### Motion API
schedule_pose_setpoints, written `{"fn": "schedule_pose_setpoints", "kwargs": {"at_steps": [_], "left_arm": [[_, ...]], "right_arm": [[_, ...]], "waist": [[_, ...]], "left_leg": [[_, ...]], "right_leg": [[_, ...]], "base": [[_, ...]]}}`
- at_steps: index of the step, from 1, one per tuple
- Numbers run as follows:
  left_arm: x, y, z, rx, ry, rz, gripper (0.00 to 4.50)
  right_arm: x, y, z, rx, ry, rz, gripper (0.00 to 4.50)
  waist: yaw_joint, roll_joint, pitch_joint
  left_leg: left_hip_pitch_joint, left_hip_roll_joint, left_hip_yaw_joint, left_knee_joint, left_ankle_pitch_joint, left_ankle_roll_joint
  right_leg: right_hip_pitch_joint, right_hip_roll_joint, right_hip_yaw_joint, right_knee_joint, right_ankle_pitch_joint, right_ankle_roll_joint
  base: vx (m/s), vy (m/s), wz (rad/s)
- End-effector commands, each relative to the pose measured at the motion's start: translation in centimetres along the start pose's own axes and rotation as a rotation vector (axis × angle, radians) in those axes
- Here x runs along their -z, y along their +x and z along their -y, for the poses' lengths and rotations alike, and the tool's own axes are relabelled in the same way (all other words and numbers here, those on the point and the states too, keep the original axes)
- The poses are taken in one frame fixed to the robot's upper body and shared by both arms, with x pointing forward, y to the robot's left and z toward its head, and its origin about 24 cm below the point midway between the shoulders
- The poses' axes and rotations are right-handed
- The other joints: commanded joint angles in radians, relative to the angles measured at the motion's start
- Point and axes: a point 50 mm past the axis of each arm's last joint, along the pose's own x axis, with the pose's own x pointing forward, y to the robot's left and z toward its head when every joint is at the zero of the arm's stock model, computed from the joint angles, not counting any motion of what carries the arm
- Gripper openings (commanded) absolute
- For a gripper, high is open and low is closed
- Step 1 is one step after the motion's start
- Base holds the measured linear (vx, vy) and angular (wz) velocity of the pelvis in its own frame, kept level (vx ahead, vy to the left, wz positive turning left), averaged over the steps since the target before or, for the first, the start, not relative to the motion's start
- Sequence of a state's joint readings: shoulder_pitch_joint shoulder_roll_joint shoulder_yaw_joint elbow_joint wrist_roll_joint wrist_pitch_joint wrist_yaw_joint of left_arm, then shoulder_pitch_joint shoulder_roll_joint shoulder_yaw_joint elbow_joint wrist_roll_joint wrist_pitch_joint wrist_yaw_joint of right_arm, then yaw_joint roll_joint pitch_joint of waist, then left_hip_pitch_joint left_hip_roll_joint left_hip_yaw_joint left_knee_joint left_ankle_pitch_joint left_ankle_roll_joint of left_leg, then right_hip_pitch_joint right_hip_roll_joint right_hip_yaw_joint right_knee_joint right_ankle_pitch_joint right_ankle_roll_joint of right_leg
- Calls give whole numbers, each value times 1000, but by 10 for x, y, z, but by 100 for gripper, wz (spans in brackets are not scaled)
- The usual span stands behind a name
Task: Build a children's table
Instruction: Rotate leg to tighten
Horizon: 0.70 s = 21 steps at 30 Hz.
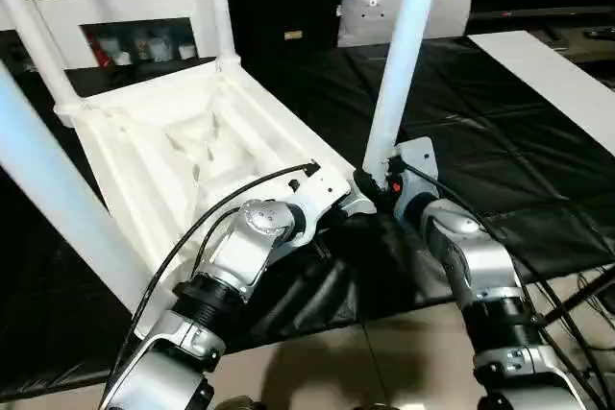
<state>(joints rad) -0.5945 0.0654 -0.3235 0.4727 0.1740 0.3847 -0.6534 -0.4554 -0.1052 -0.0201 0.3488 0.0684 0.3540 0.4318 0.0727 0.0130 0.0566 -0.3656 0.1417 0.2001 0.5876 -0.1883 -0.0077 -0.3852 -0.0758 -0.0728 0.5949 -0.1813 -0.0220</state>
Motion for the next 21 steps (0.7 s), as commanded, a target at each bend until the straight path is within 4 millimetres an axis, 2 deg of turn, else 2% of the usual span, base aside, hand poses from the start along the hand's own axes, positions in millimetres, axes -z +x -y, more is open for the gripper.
{"fn": "schedule_pose_setpoints", "kwargs": {"at_steps": [1, 4, 7, 10, 12, 16, 18, 20, 21], "left_arm": [[-10, 0, 2, 52, 60, 50, 0], [-2, -10, -6, 92, 89, 43, 0], [5, -16, -7, 141, 125, 47, 0], [10, -24, -8, 226, 174, 55, 0], [12, -29, -7, 276, 189, 64, 0], [16, -38, -4, 401, 241, 86, 0], [17, -42, -4, 456, 265, 77, 0], [22, -48, -3, 545, 302, 52, 0], [22, -48, -3, 547, 303, 51, 0]], "right_arm": [[5, -3, -7, -116, -6, -7, 328], [1, -16, 4, -199, -60, 3, 350], [-3, -25, 15, -225, -91, 13, 372], [-11, -37, 25, -317, -148, 29, 396], [-12, -44, 28, -397, -182, 9, 396], [-9, -57, 29, -550, -263, -59, 396], [-10, -59, 31, -587, -284, -73, 396], [-9, -60, 32, -662, -302, -93, 361], [-9, -60, 32, -665, -302, -93, 361]], "waist": [[10, -7, -60], [16, -7, -63], [22, -7, -64], [26, -4, -66], [29, -3, -64], [39, -9, -62], [45, -8, -64], [50, -5, -64], [54, -4, -64]], "left_leg": [[11, 94, -51, -74, -225, 35], [9, 95, -51, -73, -211, 42], [8, 96, -49, -70, -193, 55], [10, 98, -48, -68, -191, 59], [9, 100, -48, -69, -193, 61], [10, 103, -45, -68, -196, 67], [10, 102, -44, -66, -188, 68], [12, 104, -44, -66, -193, 63], [13, 105, -43, -66, -197, 59]], "right_leg": [[34, -103, 61, -88, -303, -173], [38, -102, 60, -83, -275, -175], [38, -102, 60, -78, -221, -195], [38, -103, 59, -76, -209, -205], [38, -101, 58, -73, -199, -211], [38, -104, 59, -72, -218, -213], [37, -104, 58, -72, -228, -213], [34, -103, 57, -71, -237, -219], [34, -103, 57, -70, -238, -220]], "base": [[0, 0, 0], [0, 0, 0], [0, 0, 0], [0, 0, 0], [0, 0, 0], [0, 0, 0], [0, 0, 0], [0, 0, 0], [0, 0, 0]]}}
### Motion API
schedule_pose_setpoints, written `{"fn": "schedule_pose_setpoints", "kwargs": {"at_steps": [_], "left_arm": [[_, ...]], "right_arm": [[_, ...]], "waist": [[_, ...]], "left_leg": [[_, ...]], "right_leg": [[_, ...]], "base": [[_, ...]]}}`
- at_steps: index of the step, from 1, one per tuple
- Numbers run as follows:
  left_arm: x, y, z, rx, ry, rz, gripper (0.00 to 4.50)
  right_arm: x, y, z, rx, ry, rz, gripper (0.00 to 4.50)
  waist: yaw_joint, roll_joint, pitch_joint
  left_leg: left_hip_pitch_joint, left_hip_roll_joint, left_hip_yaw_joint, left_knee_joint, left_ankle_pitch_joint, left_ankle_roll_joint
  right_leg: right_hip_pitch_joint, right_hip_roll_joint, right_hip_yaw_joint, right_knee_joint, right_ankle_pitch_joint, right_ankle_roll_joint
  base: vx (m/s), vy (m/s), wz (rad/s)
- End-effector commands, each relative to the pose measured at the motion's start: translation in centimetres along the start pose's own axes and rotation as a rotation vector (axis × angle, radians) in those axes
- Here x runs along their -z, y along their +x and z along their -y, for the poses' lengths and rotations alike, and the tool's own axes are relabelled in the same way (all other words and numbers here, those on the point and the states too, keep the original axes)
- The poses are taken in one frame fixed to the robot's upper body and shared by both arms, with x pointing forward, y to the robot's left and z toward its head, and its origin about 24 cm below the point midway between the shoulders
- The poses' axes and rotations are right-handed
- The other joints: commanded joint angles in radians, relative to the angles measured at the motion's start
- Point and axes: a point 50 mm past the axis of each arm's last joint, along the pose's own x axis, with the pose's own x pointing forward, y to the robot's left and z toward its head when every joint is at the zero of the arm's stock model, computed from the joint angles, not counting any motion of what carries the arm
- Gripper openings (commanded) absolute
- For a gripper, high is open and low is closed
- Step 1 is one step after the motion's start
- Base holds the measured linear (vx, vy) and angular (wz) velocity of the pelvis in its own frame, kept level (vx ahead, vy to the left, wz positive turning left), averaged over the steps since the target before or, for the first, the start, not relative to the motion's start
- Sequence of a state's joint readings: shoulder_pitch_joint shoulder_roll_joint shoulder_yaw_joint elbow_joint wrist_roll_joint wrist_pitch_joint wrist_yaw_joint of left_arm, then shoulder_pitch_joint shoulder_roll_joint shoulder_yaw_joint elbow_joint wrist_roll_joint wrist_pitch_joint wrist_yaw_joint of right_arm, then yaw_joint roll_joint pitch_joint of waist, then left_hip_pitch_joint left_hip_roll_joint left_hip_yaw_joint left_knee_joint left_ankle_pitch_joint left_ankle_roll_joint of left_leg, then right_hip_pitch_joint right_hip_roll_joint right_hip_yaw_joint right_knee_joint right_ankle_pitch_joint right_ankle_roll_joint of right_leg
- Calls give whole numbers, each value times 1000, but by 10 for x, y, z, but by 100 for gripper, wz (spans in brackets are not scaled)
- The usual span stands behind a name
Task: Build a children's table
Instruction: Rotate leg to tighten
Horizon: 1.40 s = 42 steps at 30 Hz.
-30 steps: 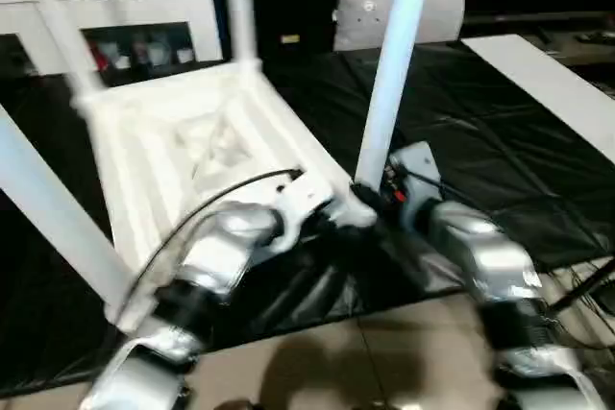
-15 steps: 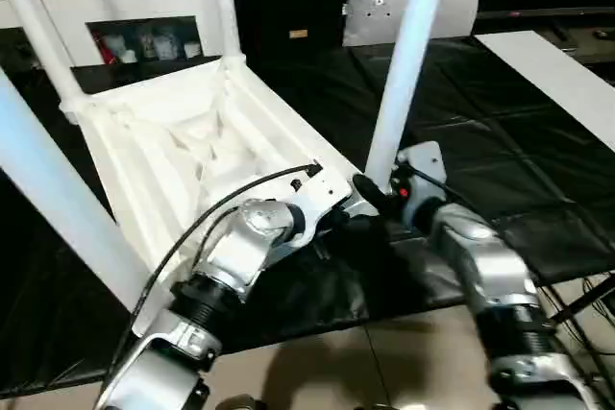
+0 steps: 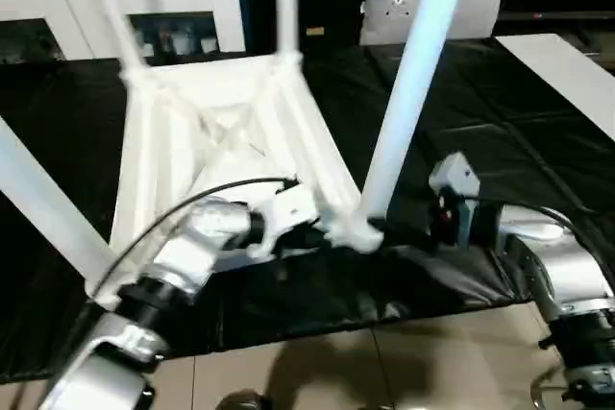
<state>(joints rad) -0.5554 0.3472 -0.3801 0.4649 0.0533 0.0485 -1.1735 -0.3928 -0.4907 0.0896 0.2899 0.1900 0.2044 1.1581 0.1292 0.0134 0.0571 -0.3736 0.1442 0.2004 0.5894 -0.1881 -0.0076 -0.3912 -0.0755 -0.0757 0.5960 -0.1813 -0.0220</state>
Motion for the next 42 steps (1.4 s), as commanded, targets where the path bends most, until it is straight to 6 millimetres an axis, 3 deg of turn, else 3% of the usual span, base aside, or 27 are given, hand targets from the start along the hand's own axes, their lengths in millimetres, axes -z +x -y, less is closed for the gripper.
{"fn": "schedule_pose_setpoints", "kwargs": {"at_steps": [1, 3, 4, 6, 8, 18, 25, 28, 30, 31, 33, 34, 37, 39, 42], "left_arm": [[-9, 6, 8, 132, 79, 15, 0], [-9, 6, 8, 141, 79, 17, 0], [-11, 4, 8, 178, 91, 19, 0], [-11, 4, 8, 190, 97, 17, 0], [-12, 5, 11, 216, 113, 16, 0], [-10, 6, 9, 200, 113, 20, 0], [-9, 2, 5, 155, 72, 40, 0], [-12, 2, 1, 80, 17, 73, 0], [-11, 3, -1, 34, -16, 62, 0], [-10, 4, -2, 15, -33, 54, 0], [-12, 8, -1, -23, -71, 50, 0], [-15, 14, -3, -76, -106, 46, 0], [-22, 25, -11, -182, -146, 56, 0], [-24, 28, -13, -216, -161, 57, 0], [-40, 47, -19, -327, -191, 48, 0]], "right_arm": [[-2, -1, -2, -89, -19, 0, 358], [-2, -1, -3, -113, -18, -2, 347], [-2, 0, -4, -171, -22, -10, 320], [-2, 0, -4, -187, -21, -11, 320], [-2, 6, -5, -225, -21, -11, 303], [3, 15, -11, -321, 1, -16, 207], [6, 20, -21, -335, 49, 27, 197], [6, 28, -22, -252, 148, 71, 196], [8, 37, -21, -158, 158, 60, 196], [9, 41, -21, -112, 160, 54, 196], [8, 54, -20, 9, 186, 42, 196], [6, 64, -18, 106, 241, 35, 196], [4, 81, -13, 248, 291, 16, 196], [3, 85, -12, 278, 303, 11, 196], [4, 102, -9, 464, 388, -17, 196]], "waist": [[0, -5, -65], [7, -3, -66], [10, -9, -66], [13, -7, -66], [12, -12, -67], [17, -12, -68], [19, -10, -68], [18, -7, -67], [12, -7, -64], [4, -7, -57], [-3, -9, -54], [-14, -9, -53], [-52, -5, -50], [-58, -4, -52], [-72, -3, -51]], "left_leg": [[21, 103, -43, -68, -197, 59], [22, 106, -43, -68, -196, 58], [23, 106, -43, -68, -196, 55], [22, 105, -42, -67, -196, 56], [19, 104, -44, -67, -189, 56], [21, 105, -43, -65, -178, 58], [20, 104, -44, -65, -180, 54], [19, 106, -46, -69, -179, 51], [20, 104, -47, -71, -219, 33], [23, 101, -49, -73, -268, 5], [20, 99, -57, -77, -291, -10], [25, 101, -59, -81, -309, -30], [22, 93, -70, -82, -366, -53], [25, 92, -70, -81, -376, -54], [33, 90, -65, -80, -381, -49]], "right_leg": [[39, -102, 60, -71, -234, -222], [38, -102, 60, -68, -216, -227], [39, -104, 59, -65, -211, -235], [39, -105, 60, -67, -216, -237], [41, -107, 59, -64, -218, -236], [40, -107, 59, -64, -225, -231], [40, -106, 59, -64, -231, -226], [40, -102, 58, -61, -213, -231], [39, -107, 59, -69, -277, -221], [34, -110, 60, -80, -381, -197], [40, -114, 58, -86, -453, -173], [33, -110, 59, -87, -481, -159], [33, -112, 51, -100, -577, -117], [30, -111, 50, -104, -574, -114], [19, -104, 52, -109, -531, -126]], "base": [[0, 0, 0], [0, 0, 0], [0, 0, 0], [0, 0, 0], [0, 0, 0], [0, 0, 0], [0, 0, 0], [0, 0, 0], [0, 0, 0], [0, 0, 0], [0, 0, 0], [0, 0, 0], [0, 0, 0], [0, 0, 0], [0, 0, 0]]}}
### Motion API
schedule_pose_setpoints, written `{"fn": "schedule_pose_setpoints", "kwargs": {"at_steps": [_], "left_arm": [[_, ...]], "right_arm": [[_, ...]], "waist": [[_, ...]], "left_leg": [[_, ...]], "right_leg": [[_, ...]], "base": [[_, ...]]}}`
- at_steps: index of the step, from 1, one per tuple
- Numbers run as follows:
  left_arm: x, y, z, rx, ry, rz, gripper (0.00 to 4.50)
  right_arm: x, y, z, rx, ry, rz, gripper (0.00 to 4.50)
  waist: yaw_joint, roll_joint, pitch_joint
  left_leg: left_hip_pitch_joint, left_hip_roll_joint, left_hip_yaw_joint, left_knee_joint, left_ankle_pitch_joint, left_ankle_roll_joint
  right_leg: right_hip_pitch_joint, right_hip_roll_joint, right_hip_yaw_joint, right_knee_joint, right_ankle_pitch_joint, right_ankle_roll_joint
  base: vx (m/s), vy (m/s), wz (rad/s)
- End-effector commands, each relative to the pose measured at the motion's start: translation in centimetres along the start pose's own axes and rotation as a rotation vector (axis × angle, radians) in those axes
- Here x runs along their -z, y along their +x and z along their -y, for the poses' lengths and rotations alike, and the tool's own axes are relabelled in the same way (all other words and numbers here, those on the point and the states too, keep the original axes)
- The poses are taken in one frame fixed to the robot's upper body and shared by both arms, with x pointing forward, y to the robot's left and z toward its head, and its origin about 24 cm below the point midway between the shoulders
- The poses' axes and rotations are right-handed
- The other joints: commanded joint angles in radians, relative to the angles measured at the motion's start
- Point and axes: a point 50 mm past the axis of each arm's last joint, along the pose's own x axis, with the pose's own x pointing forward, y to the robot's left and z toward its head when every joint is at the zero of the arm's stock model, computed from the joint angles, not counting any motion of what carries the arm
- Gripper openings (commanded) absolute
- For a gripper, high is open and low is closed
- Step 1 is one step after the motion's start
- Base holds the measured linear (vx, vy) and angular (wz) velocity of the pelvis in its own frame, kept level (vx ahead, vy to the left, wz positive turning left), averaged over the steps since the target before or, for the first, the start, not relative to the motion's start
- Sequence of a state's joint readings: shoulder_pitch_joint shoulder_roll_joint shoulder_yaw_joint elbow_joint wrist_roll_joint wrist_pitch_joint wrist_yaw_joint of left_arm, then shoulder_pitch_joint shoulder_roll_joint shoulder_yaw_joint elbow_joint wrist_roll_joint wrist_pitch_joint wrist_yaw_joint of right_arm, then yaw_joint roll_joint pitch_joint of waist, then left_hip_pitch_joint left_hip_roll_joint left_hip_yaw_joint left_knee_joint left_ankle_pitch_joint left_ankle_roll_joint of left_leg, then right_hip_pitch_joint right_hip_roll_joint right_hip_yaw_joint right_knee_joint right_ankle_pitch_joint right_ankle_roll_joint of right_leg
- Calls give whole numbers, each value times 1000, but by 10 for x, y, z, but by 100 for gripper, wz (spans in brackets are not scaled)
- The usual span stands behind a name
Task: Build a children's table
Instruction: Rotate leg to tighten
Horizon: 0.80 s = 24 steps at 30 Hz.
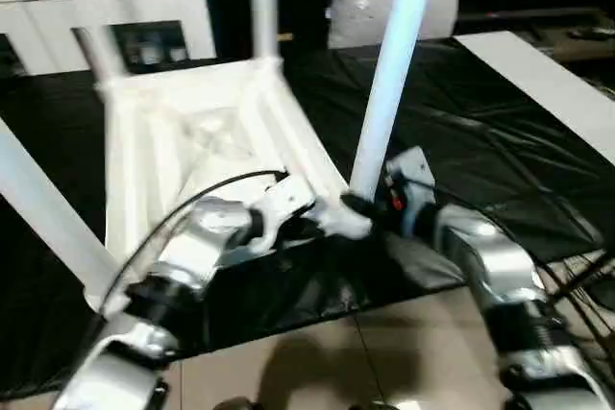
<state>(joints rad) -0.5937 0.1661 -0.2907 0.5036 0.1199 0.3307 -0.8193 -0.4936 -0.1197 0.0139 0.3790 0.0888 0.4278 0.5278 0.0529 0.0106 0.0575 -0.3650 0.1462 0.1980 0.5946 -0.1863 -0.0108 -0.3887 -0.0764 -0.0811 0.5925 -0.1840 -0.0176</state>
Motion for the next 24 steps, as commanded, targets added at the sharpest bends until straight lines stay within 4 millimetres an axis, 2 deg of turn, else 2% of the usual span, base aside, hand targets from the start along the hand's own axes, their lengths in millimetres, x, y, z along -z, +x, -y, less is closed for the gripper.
{"fn": "schedule_pose_setpoints", "kwargs": {"at_steps": [1, 2, 3, 4, 5, 7, 14, 16, 17, 18, 19, 20, 22, 24], "left_arm": [[-38, 22, 17, -2, 50, 81, 0], [-39, 23, 17, -7, 49, 81, 0], [-41, 24, 17, -13, 48, 80, 0], [-42, 25, 18, -19, 52, 77, 0], [-43, 26, 20, -20, 67, 72, 0], [-41, 25, 20, -20, 76, 67, 0], [-21, 9, 9, -2, 101, 56, 0], [-12, 2, 7, 28, 90, 58, 0], [-9, 0, 6, 38, 86, 53, 0], [-5, -3, 5, 52, 95, 45, 0], [0, -8, 4, 82, 131, 41, 0], [0, -8, 4, 82, 131, 41, 0], [4, -14, 5, 125, 171, 43, 0], [8, -19, 6, 173, 192, 29, 0]], "right_arm": [[15, 20, -23, 44, 67, -75, 196], [15, 21, -23, 55, 63, -74, 196], [15, 21, -23, 69, 59, -74, 196], [14, 22, -24, 81, 60, -69, 231], [12, 23, -25, 90, 78, -45, 251], [9, 21, -24, 93, 105, 1, 265], [6, -1, -6, -19, -4, 66, 316], [5, -11, 2, -50, -20, 74, 329], [3, -15, 5, -64, -31, 79, 348], [2, -19, 9, -79, -57, 76, 348], [1, -26, 16, -116, -102, 72, 353], [1, -26, 16, -116, -102, 72, 364], [-2, -35, 21, -175, -152, 78, 364], [-7, -43, 24, -237, -204, 90, 364]], "waist": [[5, 1, -54], [4, 4, -54], [6, 2, -55], [8, 3, -58], [8, 9, -59], [10, 4, -62], [26, 6, -65], [32, 5, -70], [35, 6, -69], [37, 5, -69], [41, 6, -66], [41, 6, -66], [45, 10, -63], [45, 8, -63]], "left_leg": [[25, 87, -62, -84, -381, -46], [21, 88, -62, -86, -371, -44], [21, 88, -61, -86, -365, -40], [19, 89, -59, -86, -346, -33], [17, 89, -59, -86, -337, -32], [13, 89, -54, -84, -308, -17], [7, 89, -48, -77, -236, 24], [3, 92, -48, -76, -185, 44], [5, 91, -46, -74, -182, 54], [4, 91, -46, -74, -186, 56], [6, 90, -45, -73, -204, 55], [6, 90, -45, -73, -204, 55], [10, 95, -46, -77, -235, 38], [10, 97, -48, -78, -252, 33]], "right_leg": [[19, -105, 58, -105, -512, -136], [22, -104, 58, -104, -479, -140], [23, -103, 59, -104, -463, -140], [26, -103, 61, -97, -403, -154], [28, -103, 63, -93, -376, -161], [32, -103, 64, -87, -300, -184], [42, -103, 62, -80, -226, -201], [47, -102, 61, -69, -152, -219], [45, -101, 60, -69, -144, -223], [46, -102, 59, -69, -151, -225], [44, -103, 59, -75, -199, -220], [44, -103, 59, -75, -199, -220], [40, -102, 58, -79, -256, -205], [40, -104, 58, -79, -272, -202]], "base": [[0, 0, 0], [0, 0, 0], [0, 0, 0], [0, 0, 0], [0, 0, 0], [0, 0, 0], [0, 0, 0], [0, 0, 0], [0, 0, 0], [0, 0, 0], [0, 0, 0], [0, 0, 0], [0, 0, 0], [0, 0, 0]]}}
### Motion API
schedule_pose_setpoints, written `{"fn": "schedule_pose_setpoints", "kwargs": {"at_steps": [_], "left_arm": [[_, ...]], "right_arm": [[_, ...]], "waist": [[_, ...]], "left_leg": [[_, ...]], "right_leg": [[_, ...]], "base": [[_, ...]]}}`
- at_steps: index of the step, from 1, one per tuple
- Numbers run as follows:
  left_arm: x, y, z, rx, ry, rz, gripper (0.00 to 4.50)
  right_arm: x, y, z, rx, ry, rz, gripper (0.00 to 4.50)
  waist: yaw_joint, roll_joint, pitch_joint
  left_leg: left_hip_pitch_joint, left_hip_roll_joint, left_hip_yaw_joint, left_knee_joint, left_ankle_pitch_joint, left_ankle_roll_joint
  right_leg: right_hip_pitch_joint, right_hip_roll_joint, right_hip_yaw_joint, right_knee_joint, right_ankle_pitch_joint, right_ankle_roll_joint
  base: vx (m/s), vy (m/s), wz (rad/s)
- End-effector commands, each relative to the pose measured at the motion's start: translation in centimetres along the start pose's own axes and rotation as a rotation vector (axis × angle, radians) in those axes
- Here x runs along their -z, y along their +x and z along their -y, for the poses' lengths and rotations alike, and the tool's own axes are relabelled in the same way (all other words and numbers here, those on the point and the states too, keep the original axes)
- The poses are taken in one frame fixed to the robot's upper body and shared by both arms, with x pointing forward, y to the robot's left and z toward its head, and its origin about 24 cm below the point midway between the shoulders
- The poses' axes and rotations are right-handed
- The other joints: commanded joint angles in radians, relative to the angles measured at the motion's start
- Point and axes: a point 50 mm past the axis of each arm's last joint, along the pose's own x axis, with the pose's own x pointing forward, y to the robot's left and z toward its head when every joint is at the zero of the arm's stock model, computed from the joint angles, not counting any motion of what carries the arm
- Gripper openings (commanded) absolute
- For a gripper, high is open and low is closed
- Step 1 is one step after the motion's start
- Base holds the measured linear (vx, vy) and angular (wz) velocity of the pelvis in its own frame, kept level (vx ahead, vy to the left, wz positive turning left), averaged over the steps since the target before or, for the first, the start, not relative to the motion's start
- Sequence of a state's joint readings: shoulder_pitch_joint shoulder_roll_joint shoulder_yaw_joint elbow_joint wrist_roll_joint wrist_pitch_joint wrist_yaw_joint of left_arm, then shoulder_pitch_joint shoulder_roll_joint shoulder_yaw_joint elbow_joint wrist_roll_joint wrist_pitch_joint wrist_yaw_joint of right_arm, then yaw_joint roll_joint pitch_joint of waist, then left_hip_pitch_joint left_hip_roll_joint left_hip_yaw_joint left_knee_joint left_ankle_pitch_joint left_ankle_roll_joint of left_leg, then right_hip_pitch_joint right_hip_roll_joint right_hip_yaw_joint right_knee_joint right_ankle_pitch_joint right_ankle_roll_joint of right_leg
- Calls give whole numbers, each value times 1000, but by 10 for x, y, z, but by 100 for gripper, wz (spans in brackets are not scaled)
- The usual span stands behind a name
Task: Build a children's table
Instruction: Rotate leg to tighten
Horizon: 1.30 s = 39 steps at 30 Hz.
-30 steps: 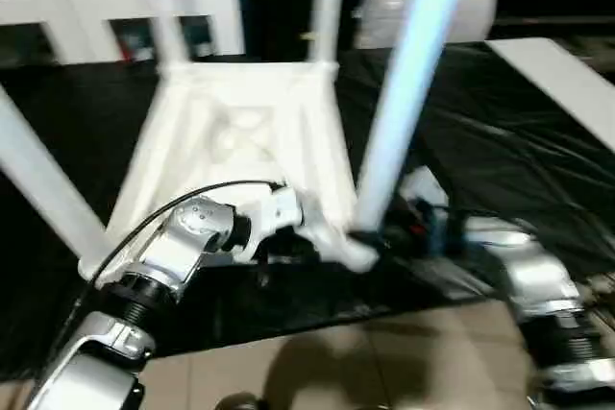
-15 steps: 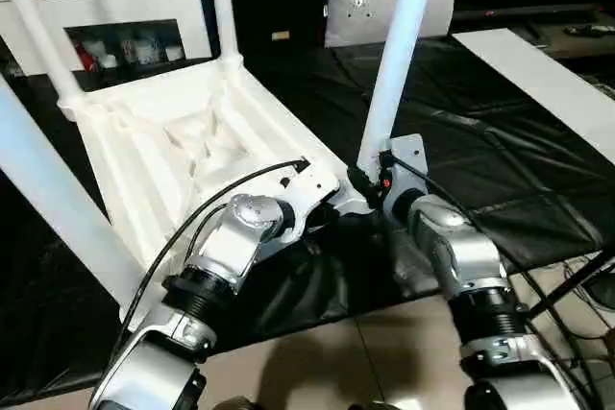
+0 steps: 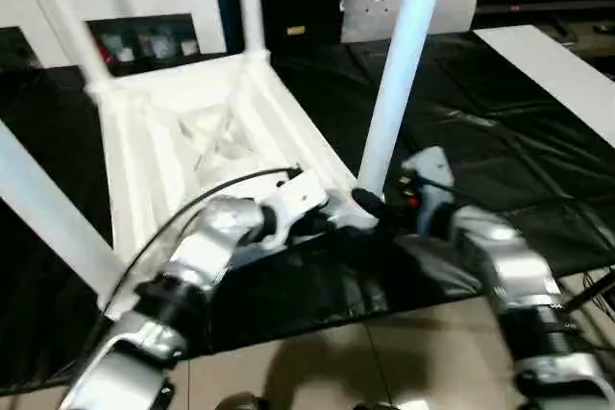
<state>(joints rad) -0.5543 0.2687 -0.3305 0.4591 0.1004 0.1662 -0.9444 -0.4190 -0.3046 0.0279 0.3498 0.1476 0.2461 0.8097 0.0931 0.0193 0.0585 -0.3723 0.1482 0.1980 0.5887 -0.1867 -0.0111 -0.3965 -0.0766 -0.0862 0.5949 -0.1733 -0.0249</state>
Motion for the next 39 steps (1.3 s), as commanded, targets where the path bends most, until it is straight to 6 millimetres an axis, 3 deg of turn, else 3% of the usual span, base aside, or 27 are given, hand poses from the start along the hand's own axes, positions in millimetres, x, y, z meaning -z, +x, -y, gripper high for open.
{"fn": "schedule_pose_setpoints", "kwargs": {"at_steps": [1, 9, 15, 26, 33, 37, 39], "left_arm": [[3, -4, 9, 135, 67, -15, 0], [8, -19, 14, 350, 163, -55, 0], [7, -23, 20, 440, 192, -61, 0], [5, -22, 20, 462, 200, -50, 0], [5, -22, 20, 433, 171, -35, 0], [-2, -10, 20, 288, 74, 6, 0], [-4, -6, 21, 255, 38, 9, 0]], "right_arm": [[-12, -11, 0, -125, -96, 29, 364], [-8, -30, -4, -452, -153, -81, 364], [-6, -28, -9, -573, -154, -107, 315], [-3, -20, -19, -673, -134, -106, 208], [-2, -22, -24, -701, -96, -85, 192], [-1, -16, -32, -616, -42, -19, 191], [-1, -13, -34, -578, -22, -8, 190]], "waist": [[8, -1, -65], [33, -2, -67], [49, -10, -69], [55, -11, -72], [57, -11, -73], [58, -12, -73], [57, -13, -69]], "left_leg": [[17, 94, -46, -71, -249, 37], [17, 99, -40, -67, -209, 56], [19, 100, -41, -64, -202, 56], [18, 100, -41, -63, -180, 54], [16, 99, -41, -61, -169, 59], [19, 104, -40, -62, -163, 57], [17, 99, -43, -64, -183, 49]], "right_leg": [[49, -103, 63, -81, -285, -193], [46, -101, 64, -71, -237, -218], [45, -105, 62, -67, -259, -223], [44, -104, 62, -66, -260, -210], [45, -103, 61, -66, -255, -208], [44, -103, 63, -62, -225, -219], [46, -104, 60, -69, -285, -207]], "base": [[0, 0, 0], [0, 0, 0], [0, 0, 0], [0, 0, 0], [0, 0, 0], [0, 0, 0], [0, 0, 0]]}}
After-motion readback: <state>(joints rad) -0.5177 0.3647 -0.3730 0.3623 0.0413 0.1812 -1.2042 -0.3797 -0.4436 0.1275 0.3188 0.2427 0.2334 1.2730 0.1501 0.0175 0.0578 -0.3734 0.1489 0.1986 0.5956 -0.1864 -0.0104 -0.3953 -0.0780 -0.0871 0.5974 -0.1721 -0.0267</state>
